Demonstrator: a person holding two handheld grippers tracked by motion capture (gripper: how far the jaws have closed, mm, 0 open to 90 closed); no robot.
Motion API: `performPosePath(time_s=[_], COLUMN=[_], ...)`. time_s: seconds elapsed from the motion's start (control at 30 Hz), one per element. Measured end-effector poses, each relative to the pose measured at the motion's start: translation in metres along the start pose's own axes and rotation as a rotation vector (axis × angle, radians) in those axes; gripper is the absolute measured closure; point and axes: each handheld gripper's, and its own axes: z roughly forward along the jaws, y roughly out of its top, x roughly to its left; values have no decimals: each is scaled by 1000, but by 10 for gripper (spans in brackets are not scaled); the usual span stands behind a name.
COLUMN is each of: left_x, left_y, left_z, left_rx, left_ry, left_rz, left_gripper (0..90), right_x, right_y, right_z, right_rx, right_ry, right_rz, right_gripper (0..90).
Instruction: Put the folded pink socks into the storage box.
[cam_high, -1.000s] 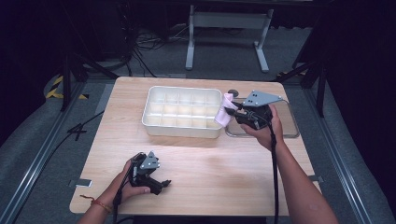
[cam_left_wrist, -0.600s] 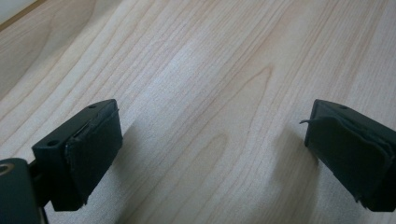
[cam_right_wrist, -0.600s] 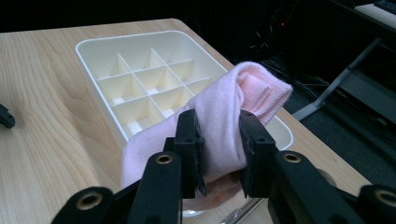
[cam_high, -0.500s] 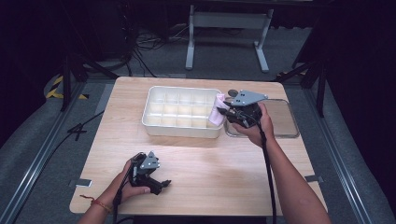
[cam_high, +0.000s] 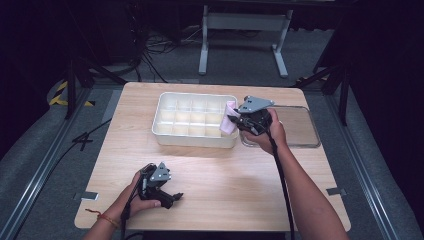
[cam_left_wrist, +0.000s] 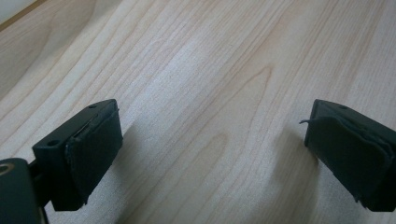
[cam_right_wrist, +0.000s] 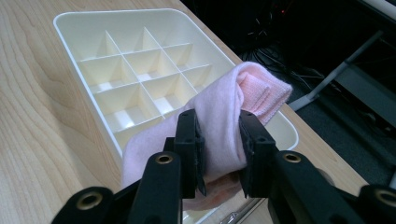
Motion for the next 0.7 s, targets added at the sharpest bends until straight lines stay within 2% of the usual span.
performPosePath(time_s=[0.23, 0.5, 0.7], left_x=[0, 0, 0], left_y=[0, 0, 0], left_z=[0, 0, -1], left_rx=[2, 2, 7], left_ry=[0, 0, -2], left_rz=[3, 3, 4], left_gripper=[44, 43, 44], right_x=[1, -1, 0], right_y=[-2, -7, -10], right_z=[9, 16, 23], right_rx=[39, 78, 113], right_ry=[-7, -18, -21], right_rz=[-24, -30, -57], right_gripper=[723, 723, 723])
